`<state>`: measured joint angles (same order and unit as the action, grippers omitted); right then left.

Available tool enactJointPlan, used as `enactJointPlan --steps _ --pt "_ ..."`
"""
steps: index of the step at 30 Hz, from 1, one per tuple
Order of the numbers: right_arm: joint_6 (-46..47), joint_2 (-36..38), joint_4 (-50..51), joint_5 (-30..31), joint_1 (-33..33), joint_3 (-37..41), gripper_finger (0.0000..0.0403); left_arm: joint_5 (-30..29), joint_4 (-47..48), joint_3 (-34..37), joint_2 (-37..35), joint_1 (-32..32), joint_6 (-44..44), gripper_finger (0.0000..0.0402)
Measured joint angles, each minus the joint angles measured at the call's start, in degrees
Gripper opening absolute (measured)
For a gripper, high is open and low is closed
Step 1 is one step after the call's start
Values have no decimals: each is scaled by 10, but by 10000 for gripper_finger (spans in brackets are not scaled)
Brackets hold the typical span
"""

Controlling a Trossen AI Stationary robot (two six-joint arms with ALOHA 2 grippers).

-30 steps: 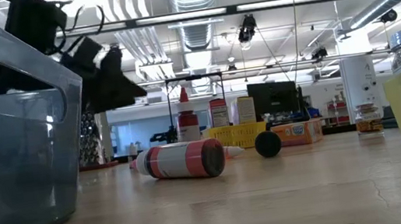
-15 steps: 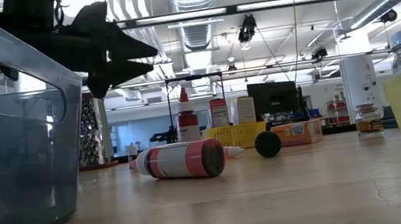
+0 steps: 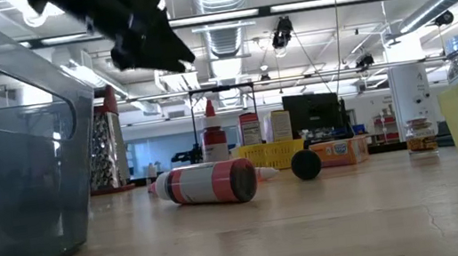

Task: Pick & Place Kitchen Items
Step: Put the black food coloring into the black bin

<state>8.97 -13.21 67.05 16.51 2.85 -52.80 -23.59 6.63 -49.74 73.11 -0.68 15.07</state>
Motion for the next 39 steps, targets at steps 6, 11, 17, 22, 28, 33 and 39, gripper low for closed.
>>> enactJointPlan --steps 6,11,17,22,28,33,39 --pt "0 0 0 0 0 0 228 -20 155 -121 0 20 3 231" --pt "0 0 0 0 0 0 246 -20 191 -171 0 46 17 222" --pt "0 0 0 0 0 0 268 -12 196 -176 2 69 15 210" --pt "0 0 0 0 0 0 286 -10 215 -175 28 87 15 200" --pt "0 0 0 0 0 0 309 57 233 -189 91 115 -1 193" --pt "0 0 0 0 0 0 326 93 292 -248 157 138 -23 193" --pt "0 0 0 0 0 0 348 95 361 -326 237 153 -54 193"
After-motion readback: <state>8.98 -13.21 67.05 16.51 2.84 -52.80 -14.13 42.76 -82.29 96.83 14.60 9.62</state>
